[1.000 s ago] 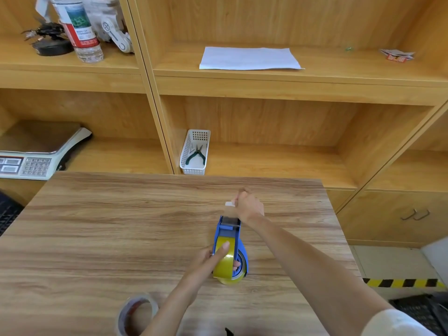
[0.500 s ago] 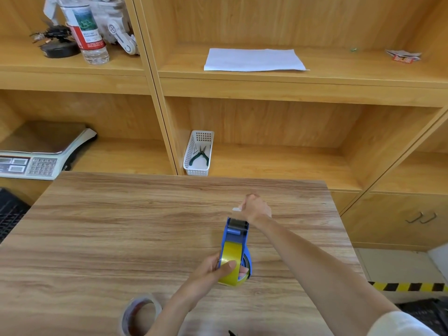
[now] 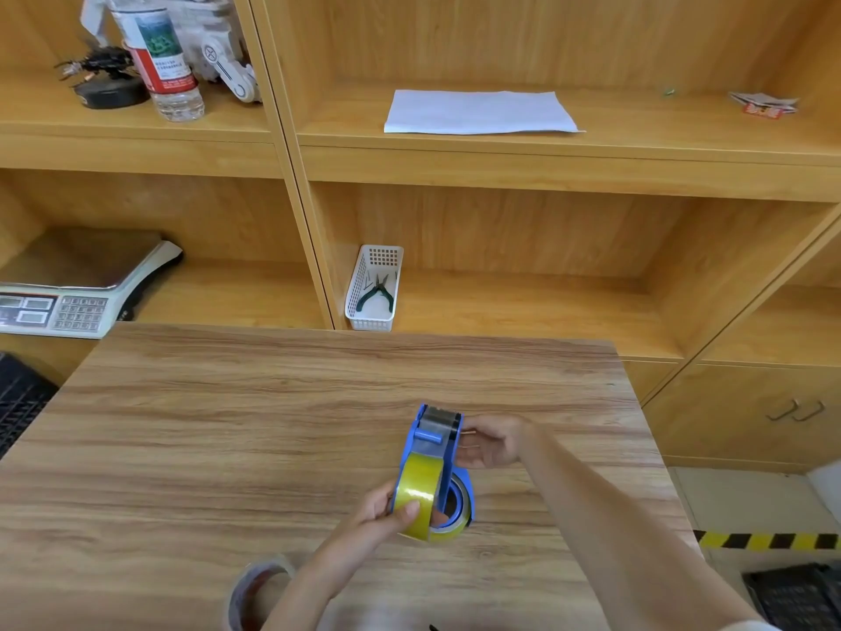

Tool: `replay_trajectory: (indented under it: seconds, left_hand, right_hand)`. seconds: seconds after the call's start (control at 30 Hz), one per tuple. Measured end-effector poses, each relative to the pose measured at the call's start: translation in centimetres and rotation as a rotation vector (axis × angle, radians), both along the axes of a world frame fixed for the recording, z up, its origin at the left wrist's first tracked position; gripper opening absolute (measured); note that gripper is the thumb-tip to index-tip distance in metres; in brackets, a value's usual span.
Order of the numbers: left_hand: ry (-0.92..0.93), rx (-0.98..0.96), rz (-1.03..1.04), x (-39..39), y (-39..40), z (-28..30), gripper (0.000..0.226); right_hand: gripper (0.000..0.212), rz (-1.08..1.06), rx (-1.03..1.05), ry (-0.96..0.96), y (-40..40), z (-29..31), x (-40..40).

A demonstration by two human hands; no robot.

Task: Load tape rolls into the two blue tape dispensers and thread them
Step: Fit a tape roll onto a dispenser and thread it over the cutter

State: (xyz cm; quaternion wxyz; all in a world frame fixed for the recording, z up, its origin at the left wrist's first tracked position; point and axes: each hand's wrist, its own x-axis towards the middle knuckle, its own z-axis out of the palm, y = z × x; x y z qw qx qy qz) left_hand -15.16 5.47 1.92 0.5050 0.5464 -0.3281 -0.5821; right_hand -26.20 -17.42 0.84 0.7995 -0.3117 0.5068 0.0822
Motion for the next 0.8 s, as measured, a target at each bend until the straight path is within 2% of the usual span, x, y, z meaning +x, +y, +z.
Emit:
replay_trajectory:
  seconds: [0.2,0.33,0.43,0.5,0.6,0.7,0.73,0.8]
  left_hand:
    - [-0.003,0.025,-0.011,1.5,-0.4,-0.4,0.047]
    - [0.03,0.064,0.023,2.1,-1.2,-0.4,0.041]
    - [0.139,0.097,0.079,2.5,-1.9,-0.1,0.031]
    - [0.174,0.149,0.159,2.9,-2.5,-0.2,0.038]
    - [0.183,0.26,0.305,3.3,-3.6,-0.7,0.064]
    - [0.227,0.276,0.421,3.1,-4.5,-1.2,0.037]
    - [0.267,0.277,0.443,3.1,-4.8,-1.2,0.036]
    - [0.299,0.282,0.443,3.1,-5.2,-0.9,0.057]
  right_hand:
    - [0.011,-0.035,0.067,-0.078,-0.2,-0.5,-0.3]
    - [0.016,-0.078,-0.05,-0.155,-0.2,-0.7,0.7]
    - [0.021,-0.084,-0.12,-0.181,0.1,-0.7,1.3]
    - [0.026,-0.089,-0.146,-0.175,0.3,-0.8,1.5]
    - [0.027,-0.134,-0.132,-0.189,0.8,-0.9,1.8]
    - [0.032,-0.105,-0.188,-0.236,1.4,-0.7,2.4]
    - [0.035,-0.061,-0.241,-0.242,1.5,-0.7,2.6]
    - [0.037,0.008,-0.341,-0.249,1.8,-0.7,3.0]
